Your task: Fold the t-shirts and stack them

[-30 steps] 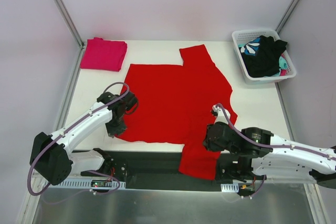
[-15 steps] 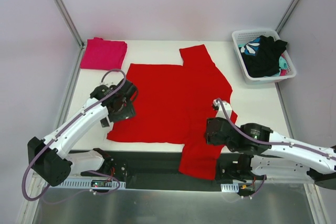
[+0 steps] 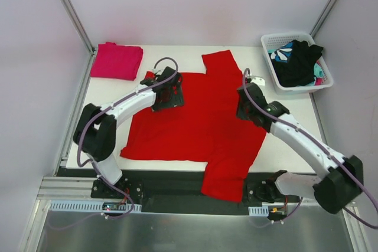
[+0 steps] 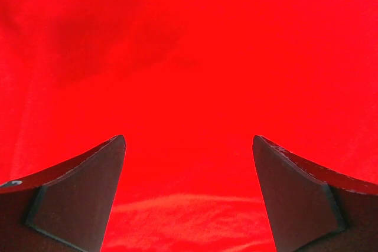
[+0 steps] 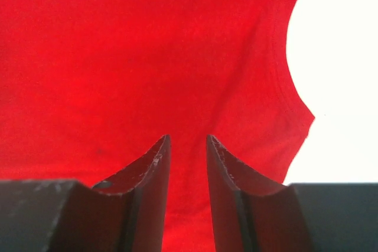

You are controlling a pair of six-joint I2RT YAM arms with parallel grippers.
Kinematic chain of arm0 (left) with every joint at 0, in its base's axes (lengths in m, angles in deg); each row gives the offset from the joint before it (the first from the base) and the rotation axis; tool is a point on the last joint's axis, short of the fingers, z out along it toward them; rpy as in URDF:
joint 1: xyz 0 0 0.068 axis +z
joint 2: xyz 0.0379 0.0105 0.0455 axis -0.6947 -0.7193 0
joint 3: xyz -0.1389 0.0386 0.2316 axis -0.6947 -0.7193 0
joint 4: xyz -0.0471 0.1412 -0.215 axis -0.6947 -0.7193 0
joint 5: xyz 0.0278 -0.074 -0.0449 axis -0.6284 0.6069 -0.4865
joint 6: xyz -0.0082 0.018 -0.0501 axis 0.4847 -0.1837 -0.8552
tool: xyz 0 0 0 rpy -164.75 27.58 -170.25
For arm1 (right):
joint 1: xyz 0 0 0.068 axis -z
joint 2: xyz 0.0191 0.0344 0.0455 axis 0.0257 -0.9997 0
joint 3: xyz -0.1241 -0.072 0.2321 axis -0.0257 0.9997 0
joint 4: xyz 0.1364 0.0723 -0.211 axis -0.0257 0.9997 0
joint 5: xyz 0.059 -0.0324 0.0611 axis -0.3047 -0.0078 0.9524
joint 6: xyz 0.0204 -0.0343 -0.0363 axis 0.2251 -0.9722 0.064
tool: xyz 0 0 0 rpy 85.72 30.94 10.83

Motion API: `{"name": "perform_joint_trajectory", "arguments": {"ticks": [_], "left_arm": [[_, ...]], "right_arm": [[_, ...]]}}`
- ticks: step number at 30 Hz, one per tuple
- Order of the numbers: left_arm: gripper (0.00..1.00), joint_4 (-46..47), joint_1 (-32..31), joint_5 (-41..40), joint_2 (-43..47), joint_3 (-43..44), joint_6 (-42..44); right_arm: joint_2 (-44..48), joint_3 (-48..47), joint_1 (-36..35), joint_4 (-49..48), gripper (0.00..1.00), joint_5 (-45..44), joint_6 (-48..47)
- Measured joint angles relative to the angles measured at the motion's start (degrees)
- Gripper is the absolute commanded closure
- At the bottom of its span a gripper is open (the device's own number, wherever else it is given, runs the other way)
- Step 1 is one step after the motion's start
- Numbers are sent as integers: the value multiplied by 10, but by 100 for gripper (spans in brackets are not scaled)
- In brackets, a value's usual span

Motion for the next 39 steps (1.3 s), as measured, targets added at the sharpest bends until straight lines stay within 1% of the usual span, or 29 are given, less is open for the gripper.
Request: {"name": "perform_joint_trajectory", "arguments": {"ticks": [2, 5, 12, 15, 19, 27, 31, 35, 39], "left_arm": [[13, 20, 0, 10, -37, 19, 10], [13, 42, 4, 23, -65, 33, 20], [13, 75, 24, 35, -90, 42, 34], [14, 92, 36, 42, -100, 35, 35], [14, 112, 55, 63, -104, 10, 35], [14, 147, 83, 108, -110, -9, 31], [14, 181, 94, 148, -118, -23, 16], [15, 211, 100, 170, -123, -30, 2], [15, 261, 102, 190, -123, -49, -18]], "right_arm": [[-49, -9, 25, -20, 70, 29, -15], [-118, -17, 50, -51, 71, 75, -31], [-227, -33, 80, -78, 77, 165, -48], [-259, -37, 90, -83, 78, 192, -49], [-274, -37, 101, -82, 78, 211, -49], [-289, -39, 125, -75, 78, 230, -49], [-304, -54, 132, -66, 80, 245, -50], [-313, -64, 132, -62, 80, 257, -50], [-313, -65, 132, -57, 80, 265, -50]]}}
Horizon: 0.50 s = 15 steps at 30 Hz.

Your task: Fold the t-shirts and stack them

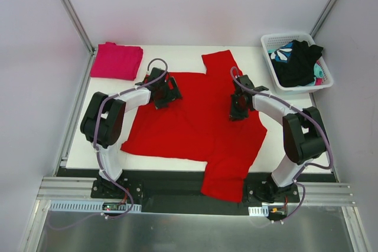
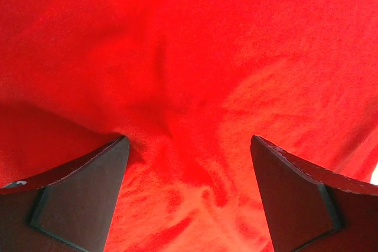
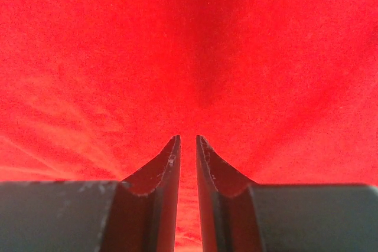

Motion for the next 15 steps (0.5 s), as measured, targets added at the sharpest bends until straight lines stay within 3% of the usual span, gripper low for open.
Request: {"name": "perform_joint_trajectory", "arguments": {"ticks": [8, 15], "left_arm": [[15, 80, 0, 7, 24, -60, -17], [15, 56, -1, -2, 71, -106, -18]], "right_arm": [[0, -22, 0, 23, 80, 4, -1], [0, -39, 0, 29, 80, 11, 0]]}}
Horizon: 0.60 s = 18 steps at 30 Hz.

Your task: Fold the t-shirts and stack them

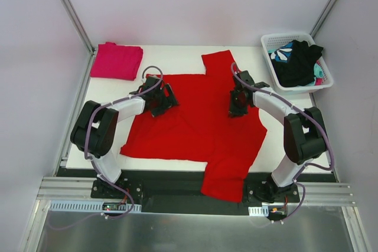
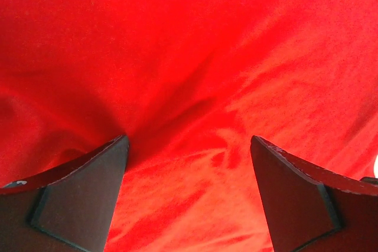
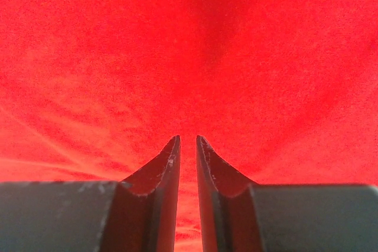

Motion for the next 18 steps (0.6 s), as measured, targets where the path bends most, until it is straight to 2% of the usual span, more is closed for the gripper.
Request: {"name": "perform_joint_trajectory", "arguments": {"ticks": [9, 12, 14, 18], "left_arm": [[12, -113, -1, -49, 57, -25, 14], [11, -152, -1, -66, 58, -12, 28], [10, -172, -1, -73, 58, -1, 36], [5, -192, -8, -86, 58, 20, 44]], "right_arm": [[14, 0, 0, 3, 81, 1, -2], [20, 0, 0, 3, 85, 1, -2], [24, 0, 0, 3, 93, 4, -2], [44, 11, -5, 1, 93, 4, -4]]}}
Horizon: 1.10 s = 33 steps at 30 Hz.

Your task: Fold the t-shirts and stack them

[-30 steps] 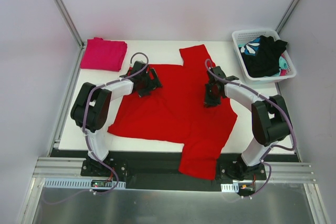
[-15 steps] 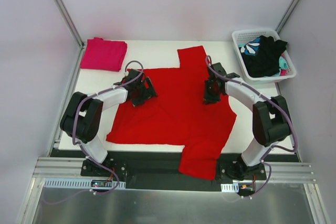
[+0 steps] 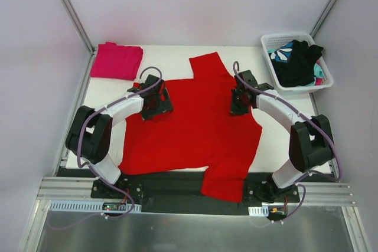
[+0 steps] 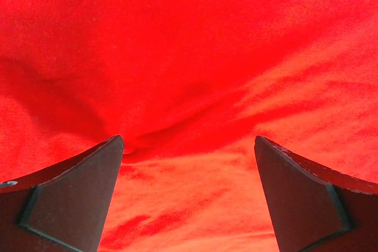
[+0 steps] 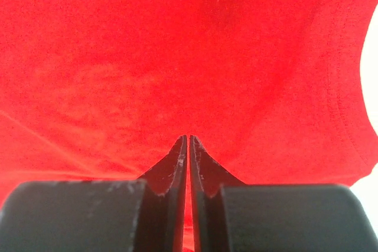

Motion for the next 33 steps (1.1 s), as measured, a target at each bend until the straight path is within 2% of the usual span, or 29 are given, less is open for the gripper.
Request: {"name": "perform_joint_trajectory", "arguments": {"ticks": [6, 8, 14, 16, 19, 20, 23, 25, 26, 33], "left_arm": [[10, -21, -31, -67, 2, 33, 20], [18, -23, -38, -92, 3, 36, 23], [44, -30, -40, -118, -7, 34, 10], [46, -30, -42, -120, -12, 26, 2], [53, -35, -55, -128, -13, 5, -9], [61, -37, -62, -130, -13, 0, -12], [74, -43, -91, -144, -10, -20, -27], [90, -49, -108, -150, -5, -29, -35], [95, -51, -117, -152, -2, -32, -41], [95, -61, -178, -159, 10, -53, -87]], "right_arm": [[28, -1, -46, -2, 94, -39, -28], [28, 0, -51, -23, 99, -38, -33], [-7, 7, -48, -91, 99, -16, -33], [-16, 23, -48, -109, 99, -6, -27], [-14, 68, -48, -127, 99, 9, -13], [-12, 80, -48, -130, 99, 13, -9], [9, 122, -52, -133, 99, 25, 3], [33, 143, -58, -137, 99, 32, 12], [47, 152, -61, -139, 99, 36, 17], [151, 207, -125, -132, 99, 45, 52]]}}
